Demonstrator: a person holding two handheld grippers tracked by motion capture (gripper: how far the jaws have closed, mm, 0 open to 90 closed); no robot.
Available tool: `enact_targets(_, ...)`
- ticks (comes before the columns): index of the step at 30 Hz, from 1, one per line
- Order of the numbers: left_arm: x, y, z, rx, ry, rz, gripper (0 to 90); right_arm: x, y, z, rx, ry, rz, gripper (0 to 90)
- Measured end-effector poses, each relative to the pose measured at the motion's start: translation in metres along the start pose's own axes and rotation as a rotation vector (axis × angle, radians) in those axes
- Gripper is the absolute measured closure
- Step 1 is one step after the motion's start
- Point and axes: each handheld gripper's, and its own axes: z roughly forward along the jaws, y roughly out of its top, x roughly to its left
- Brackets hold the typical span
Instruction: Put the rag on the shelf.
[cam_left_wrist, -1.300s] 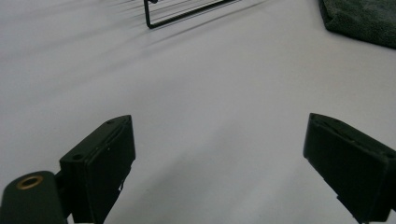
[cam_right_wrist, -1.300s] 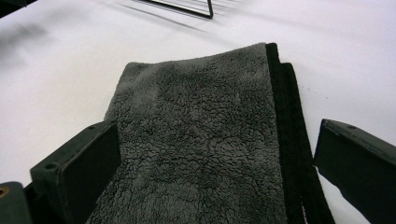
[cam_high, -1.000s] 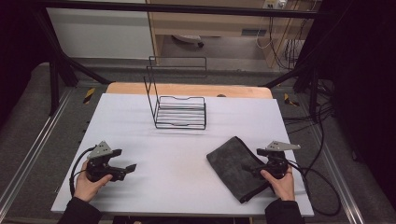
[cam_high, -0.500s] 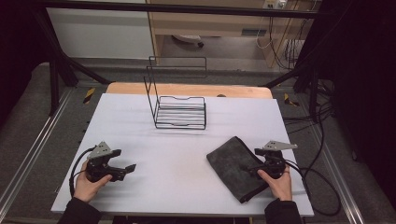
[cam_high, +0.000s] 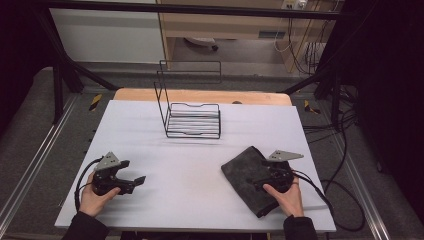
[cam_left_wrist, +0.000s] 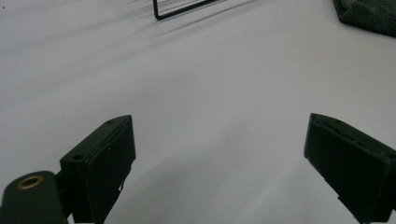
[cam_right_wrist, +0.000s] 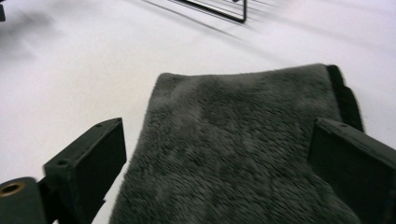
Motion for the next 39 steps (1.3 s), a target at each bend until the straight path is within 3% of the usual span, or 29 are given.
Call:
enact_targets(7,0.000,0.000,0.000,-0.001,0.003,-0.003,8.9,0.020,0.009,0.014,0.037,0.021,-0.044,16.3)
enact_targets(14,0.000,0.000,0.000,0.000,0.005,-0.003,9.1,0.035,0.010,0.030,0.081,0.040,-0.085,43.5)
enact_targets(18,0.001,0.000,0.000,0.003,0.010,-0.004,9.2,0.041,0.011,0.041,0.124,0.049,-0.105,54.2)
enact_targets(25,0.000,0.000,0.000,0.004,0.012,-0.003,9.2,0.047,0.015,0.060,0.158,-0.011,-0.135,59.2)
enact_targets(31,0.000,0.000,0.000,0.006,0.010,-0.005,9.4,0.055,0.012,0.066,0.171,-0.110,-0.238,70.9)
enact_targets(35,0.000,0.000,0.000,0.005,0.011,-0.005,9.4,0.055,0.011,0.066,0.169,-0.118,-0.252,77.1)
enact_targets(39,0.000,0.000,0.000,0.007,0.012,-0.006,9.5,0.053,0.014,0.065,0.173,-0.108,-0.222,83.2)
